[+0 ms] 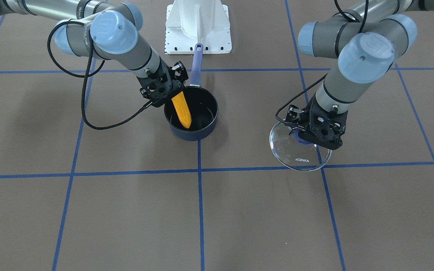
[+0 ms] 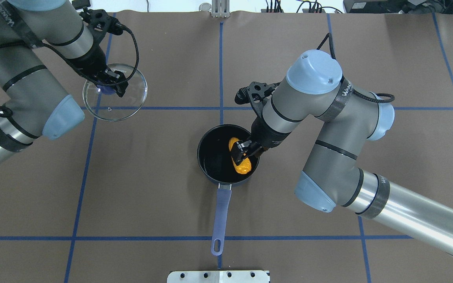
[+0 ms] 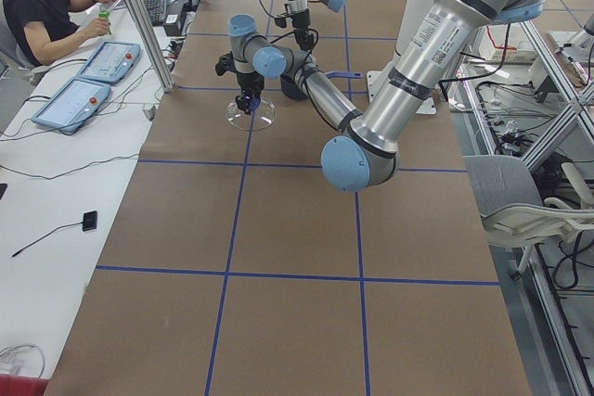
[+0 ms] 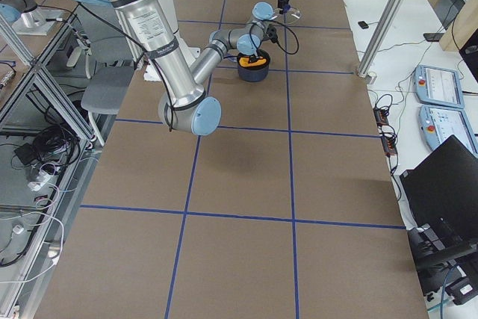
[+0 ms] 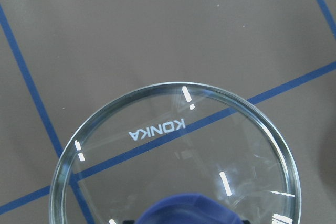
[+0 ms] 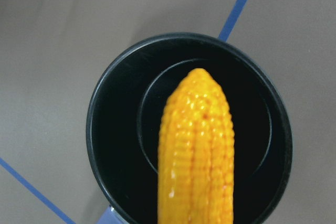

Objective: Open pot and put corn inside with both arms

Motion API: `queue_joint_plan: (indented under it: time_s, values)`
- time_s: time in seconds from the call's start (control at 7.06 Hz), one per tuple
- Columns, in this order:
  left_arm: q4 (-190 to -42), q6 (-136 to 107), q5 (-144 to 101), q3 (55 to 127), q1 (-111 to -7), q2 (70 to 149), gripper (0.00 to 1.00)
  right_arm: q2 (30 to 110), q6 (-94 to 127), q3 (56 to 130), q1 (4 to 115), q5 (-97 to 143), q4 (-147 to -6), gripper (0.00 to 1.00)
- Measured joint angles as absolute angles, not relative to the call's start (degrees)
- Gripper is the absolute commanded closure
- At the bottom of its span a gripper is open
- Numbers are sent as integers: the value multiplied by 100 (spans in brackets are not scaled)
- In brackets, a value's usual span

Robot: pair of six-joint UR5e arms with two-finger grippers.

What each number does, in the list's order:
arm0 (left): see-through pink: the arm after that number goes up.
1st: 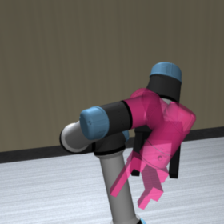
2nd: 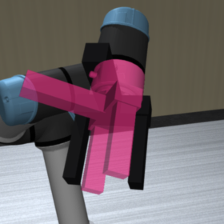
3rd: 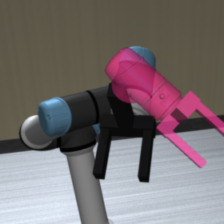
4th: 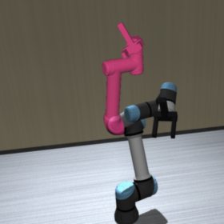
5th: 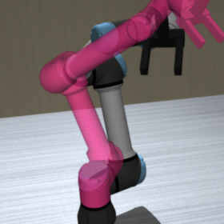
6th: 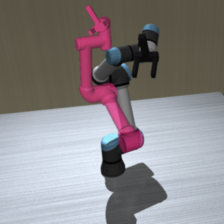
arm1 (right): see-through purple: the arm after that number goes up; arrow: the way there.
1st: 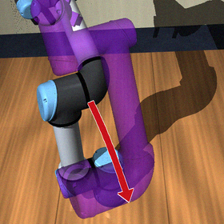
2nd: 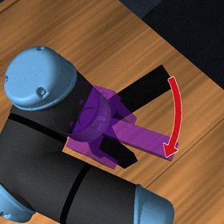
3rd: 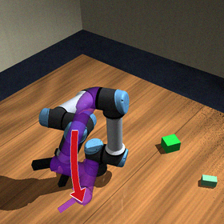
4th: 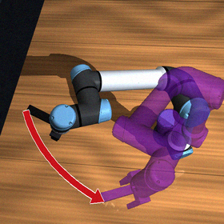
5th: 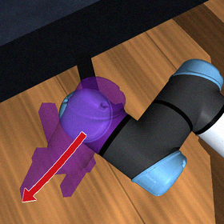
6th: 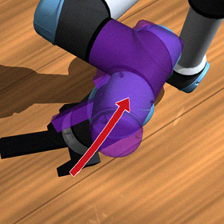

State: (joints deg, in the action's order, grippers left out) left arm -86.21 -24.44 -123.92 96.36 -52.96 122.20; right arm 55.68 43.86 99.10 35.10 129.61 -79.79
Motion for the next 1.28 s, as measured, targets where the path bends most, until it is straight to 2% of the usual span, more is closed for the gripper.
queue_joint_plan:
  time_s: [0.71,1.28]
  values:
    - [-8986,-977,-12889,9573,-5979,10929,42,5469,4380,9907,3731,12872,-7968,0]
    - [-9774,-850,-13417,8871,-5958,10574,40,5478,4335,9824,3977,12867,-7977,0]
